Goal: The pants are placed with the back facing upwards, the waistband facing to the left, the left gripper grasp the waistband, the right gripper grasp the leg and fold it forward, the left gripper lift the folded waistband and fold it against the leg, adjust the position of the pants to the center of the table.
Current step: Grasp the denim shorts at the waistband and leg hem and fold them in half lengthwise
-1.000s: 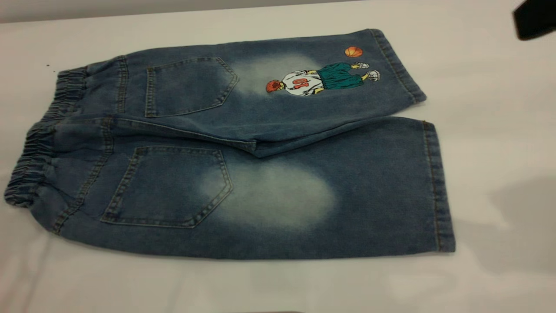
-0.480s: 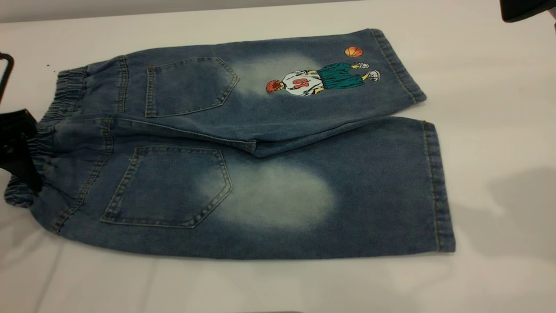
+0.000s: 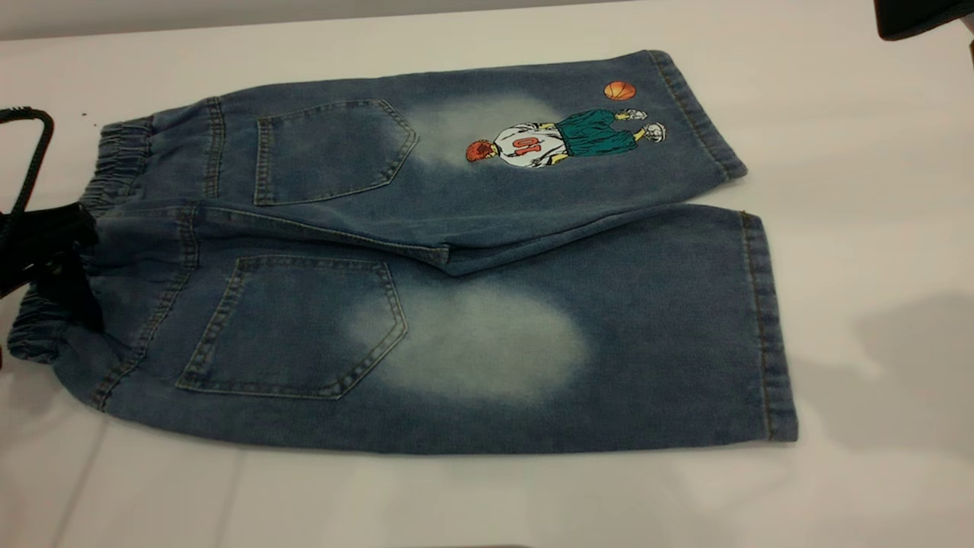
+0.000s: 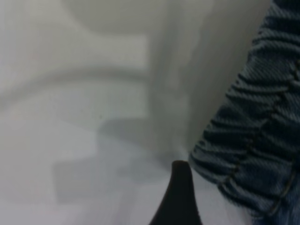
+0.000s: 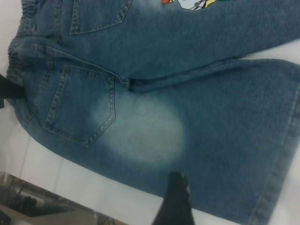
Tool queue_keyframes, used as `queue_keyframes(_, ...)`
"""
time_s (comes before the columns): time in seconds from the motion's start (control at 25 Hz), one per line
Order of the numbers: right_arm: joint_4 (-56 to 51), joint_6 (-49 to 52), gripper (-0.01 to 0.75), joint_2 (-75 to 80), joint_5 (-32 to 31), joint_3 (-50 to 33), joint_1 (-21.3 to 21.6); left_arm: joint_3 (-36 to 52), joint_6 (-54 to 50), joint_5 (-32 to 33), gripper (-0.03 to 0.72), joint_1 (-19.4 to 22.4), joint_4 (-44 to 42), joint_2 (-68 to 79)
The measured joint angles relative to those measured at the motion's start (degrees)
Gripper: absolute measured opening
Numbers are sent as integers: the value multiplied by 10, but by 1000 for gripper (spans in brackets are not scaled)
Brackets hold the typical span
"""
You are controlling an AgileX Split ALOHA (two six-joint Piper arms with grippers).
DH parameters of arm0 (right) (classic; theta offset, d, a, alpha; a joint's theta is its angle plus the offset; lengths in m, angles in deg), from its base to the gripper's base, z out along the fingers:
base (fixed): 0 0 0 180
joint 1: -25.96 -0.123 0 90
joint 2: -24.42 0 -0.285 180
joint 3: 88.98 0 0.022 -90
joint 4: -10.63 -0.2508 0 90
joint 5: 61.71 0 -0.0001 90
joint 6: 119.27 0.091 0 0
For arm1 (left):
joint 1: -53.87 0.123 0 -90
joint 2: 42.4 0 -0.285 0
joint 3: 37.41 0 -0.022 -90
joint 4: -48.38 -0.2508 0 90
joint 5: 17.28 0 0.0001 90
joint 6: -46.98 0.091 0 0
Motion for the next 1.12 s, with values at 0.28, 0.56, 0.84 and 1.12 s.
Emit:
queue_keyframes(0.28,0,0,531,0,0,0,0,-9,0,-19,542,0,0,30)
queue_keyframes(0.56,0,3,531,7,-30,0,0,-11,0,-34,202,-1,3,32)
queue_keyframes(0.84,-1,28,531,92,-70,1,0,-16,1,-11,90,-1,5,1)
queue_keyframes(1.12,-40,22,531,228,-35,-43,-63,-18,9,8,90,-9,5,-55)
